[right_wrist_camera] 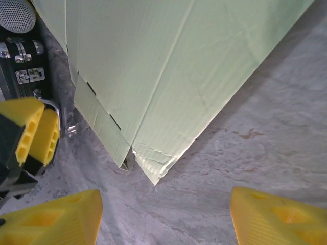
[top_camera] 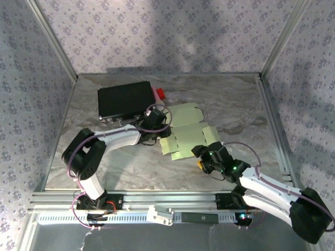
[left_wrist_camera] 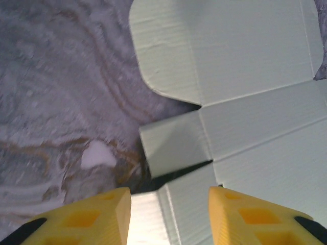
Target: Fold the paper box
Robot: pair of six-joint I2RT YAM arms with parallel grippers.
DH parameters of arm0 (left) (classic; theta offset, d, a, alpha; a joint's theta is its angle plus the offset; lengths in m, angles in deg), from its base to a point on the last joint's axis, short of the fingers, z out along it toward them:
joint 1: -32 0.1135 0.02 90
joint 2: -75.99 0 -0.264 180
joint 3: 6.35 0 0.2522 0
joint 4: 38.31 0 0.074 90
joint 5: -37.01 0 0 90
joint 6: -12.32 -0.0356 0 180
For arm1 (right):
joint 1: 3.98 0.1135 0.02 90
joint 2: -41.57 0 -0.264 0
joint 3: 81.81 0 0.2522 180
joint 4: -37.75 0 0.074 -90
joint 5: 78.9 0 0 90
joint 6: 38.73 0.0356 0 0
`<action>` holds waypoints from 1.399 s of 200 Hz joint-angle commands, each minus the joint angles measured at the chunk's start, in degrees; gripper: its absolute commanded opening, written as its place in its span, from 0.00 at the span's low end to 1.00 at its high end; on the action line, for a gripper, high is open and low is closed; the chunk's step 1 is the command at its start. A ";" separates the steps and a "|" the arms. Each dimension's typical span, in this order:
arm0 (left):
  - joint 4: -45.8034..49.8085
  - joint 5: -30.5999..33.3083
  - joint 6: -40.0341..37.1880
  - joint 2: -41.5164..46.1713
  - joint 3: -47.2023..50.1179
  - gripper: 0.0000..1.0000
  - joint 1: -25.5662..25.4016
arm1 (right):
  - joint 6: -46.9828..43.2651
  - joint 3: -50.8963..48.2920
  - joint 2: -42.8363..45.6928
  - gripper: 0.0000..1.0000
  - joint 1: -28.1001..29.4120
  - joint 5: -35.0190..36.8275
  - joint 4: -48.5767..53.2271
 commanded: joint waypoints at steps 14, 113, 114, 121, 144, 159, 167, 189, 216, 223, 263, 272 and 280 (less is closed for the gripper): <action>1.57 -1.83 -3.52 -3.77 -2.71 0.43 0.51 | 8.10 0.44 -10.35 0.70 4.74 4.92 -13.63; -3.66 -6.04 -2.13 -7.17 0.75 0.40 0.48 | 6.77 3.36 -24.45 0.63 3.25 4.92 -25.30; -3.73 -6.04 -2.11 -7.17 0.82 0.40 0.46 | 6.72 3.35 -24.45 0.63 3.15 4.92 -25.30; -4.20 -6.12 -1.81 -7.17 1.28 0.40 0.37 | 6.12 3.55 -24.40 0.62 2.75 4.78 -25.39; -5.20 -6.13 -0.92 -6.66 2.20 0.40 0.00 | 4.10 4.05 -24.19 0.60 1.07 4.38 -25.92; -5.42 -6.06 -0.53 -6.08 2.53 0.40 -0.25 | 3.37 3.79 -23.49 0.59 0.37 4.57 -26.25; -5.60 -6.11 -0.35 -5.74 2.75 0.40 -0.26 | 3.02 3.46 -23.37 0.59 0.24 4.65 -27.03; -5.85 -6.60 0.19 -5.14 2.65 0.40 -0.40 | 2.40 2.67 -23.41 0.58 0.24 4.98 -29.36; -6.59 -7.36 1.18 -4.23 2.73 0.40 -0.56 | 1.85 2.11 -23.61 0.57 -0.19 5.34 -31.63; -6.70 -7.36 1.31 -3.95 2.78 0.40 -0.65 | 1.70 2.11 -23.74 0.57 -0.16 5.22 -32.10; -5.57 -7.20 1.28 -3.31 2.06 0.40 -0.68 | 0.20 2.22 -23.42 0.56 0.17 6.23 -33.21; -5.39 -7.18 1.20 -3.28 2.05 0.40 -0.66 | -0.04 2.20 -23.27 0.56 0.23 6.54 -33.03; -5.38 -7.10 1.16 -3.22 1.93 0.40 -0.66 | -0.41 2.12 -23.05 0.56 0.24 6.93 -32.88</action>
